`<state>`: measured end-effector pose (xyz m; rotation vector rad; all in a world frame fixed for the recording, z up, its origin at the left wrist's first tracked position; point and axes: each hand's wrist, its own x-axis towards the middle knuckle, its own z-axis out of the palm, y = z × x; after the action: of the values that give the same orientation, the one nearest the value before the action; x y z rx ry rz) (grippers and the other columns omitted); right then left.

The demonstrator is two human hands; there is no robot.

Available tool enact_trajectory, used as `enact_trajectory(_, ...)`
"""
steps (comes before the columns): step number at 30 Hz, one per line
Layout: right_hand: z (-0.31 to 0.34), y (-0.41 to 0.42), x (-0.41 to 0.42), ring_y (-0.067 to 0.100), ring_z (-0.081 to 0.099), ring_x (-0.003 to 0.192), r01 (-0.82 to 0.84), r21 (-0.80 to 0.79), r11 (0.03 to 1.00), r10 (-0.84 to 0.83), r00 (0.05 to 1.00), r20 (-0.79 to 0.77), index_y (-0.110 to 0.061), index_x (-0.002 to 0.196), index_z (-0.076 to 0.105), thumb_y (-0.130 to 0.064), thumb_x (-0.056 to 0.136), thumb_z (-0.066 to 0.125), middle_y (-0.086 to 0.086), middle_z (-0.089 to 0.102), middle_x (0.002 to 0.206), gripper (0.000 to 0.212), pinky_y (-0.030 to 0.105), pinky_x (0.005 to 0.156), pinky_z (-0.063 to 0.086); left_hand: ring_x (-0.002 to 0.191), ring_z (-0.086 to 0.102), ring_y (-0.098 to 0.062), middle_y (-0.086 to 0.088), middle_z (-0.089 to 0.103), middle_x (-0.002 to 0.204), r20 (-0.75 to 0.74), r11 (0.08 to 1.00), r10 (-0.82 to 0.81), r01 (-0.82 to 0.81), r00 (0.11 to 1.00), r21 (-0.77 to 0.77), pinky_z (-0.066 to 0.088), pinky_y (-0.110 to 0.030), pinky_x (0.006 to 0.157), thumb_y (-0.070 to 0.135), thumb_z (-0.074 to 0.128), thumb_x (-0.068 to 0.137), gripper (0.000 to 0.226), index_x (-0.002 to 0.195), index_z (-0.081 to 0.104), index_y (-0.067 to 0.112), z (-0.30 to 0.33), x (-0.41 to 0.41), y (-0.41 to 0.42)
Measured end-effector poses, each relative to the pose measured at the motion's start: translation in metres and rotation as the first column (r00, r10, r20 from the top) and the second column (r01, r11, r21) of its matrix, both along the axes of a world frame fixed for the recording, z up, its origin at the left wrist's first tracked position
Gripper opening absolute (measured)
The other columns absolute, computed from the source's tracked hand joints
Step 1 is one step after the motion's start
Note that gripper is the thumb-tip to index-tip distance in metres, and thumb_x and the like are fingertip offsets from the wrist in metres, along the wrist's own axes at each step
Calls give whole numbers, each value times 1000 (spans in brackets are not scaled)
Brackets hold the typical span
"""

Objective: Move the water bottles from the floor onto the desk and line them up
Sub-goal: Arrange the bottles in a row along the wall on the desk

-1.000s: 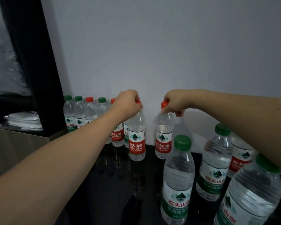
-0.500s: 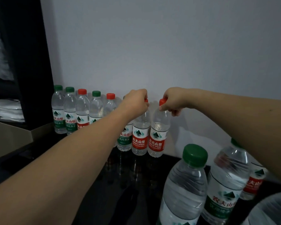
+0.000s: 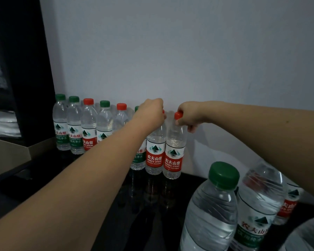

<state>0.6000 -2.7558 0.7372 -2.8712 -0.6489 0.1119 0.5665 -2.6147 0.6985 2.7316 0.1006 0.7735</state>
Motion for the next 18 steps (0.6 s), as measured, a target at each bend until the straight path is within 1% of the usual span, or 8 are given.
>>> enact_trajectory(1,0,0,0,28,73,78,-1,-11,1000,1,1000,9,-3,123,50,-25,98,58,19,69,102,34,30,66,57,87,59,-25,-8,62,99,0,1000,-1,1,1000,-4,53,-39,78,24,64,95,16,101,57,11,0,0,0)
enact_trajectory(2,-1,0,-1,27,73,78,-3,-18,1000,3,1000,16,-4,122,50,-26,98,57,17,69,101,33,29,65,56,88,59,-25,-8,62,99,-2,1000,-2,2,1000,-7,53,-39,78,24,64,95,17,102,57,11,0,0,-1)
enact_trajectory(4,-1,-1,-2,23,71,69,-9,-22,1000,9,1000,20,-5,121,51,-27,98,57,14,67,95,33,26,55,52,88,59,-26,-9,62,101,-16,1000,-2,2,1000,-3,54,-40,79,24,63,95,17,104,56,11,1,-1,-2)
enact_trajectory(7,3,-5,-6,23,68,70,-3,-18,1000,2,1000,-25,-3,126,49,-29,96,60,15,61,103,41,26,54,53,90,59,-28,-12,62,105,-55,1000,3,-2,998,21,54,-40,79,23,60,96,19,108,55,10,9,-7,-4)
enact_trajectory(9,15,-12,-15,24,66,75,15,-8,1000,-15,998,-66,-3,136,40,-32,95,63,14,57,106,56,31,61,57,94,60,-30,-14,62,110,-39,1000,-6,7,999,2,54,-40,81,26,58,97,26,118,54,10,18,-17,-5)
enact_trajectory(11,33,-23,-29,26,66,85,30,-16,999,-31,998,-56,-6,147,29,-35,95,62,15,55,114,68,37,76,59,100,61,-30,-15,61,119,24,997,-32,34,999,-73,53,-40,84,28,55,99,37,131,51,9,32,-34,-6)
enact_trajectory(14,66,-47,-58,27,63,96,27,29,999,-26,1000,-16,-7,151,27,-31,97,61,15,52,127,68,40,87,57,111,59,-30,-14,58,131,102,985,-72,87,992,-151,51,-37,90,30,53,101,43,138,47,9,52,-68,-10)
enact_trajectory(18,107,-84,-116,25,63,101,2,168,986,-4,1000,15,-8,150,29,-32,96,61,11,52,130,67,42,91,55,106,60,-24,-10,60,130,133,980,-121,139,984,-142,48,-31,85,33,52,101,41,135,52,10,75,-130,-24)
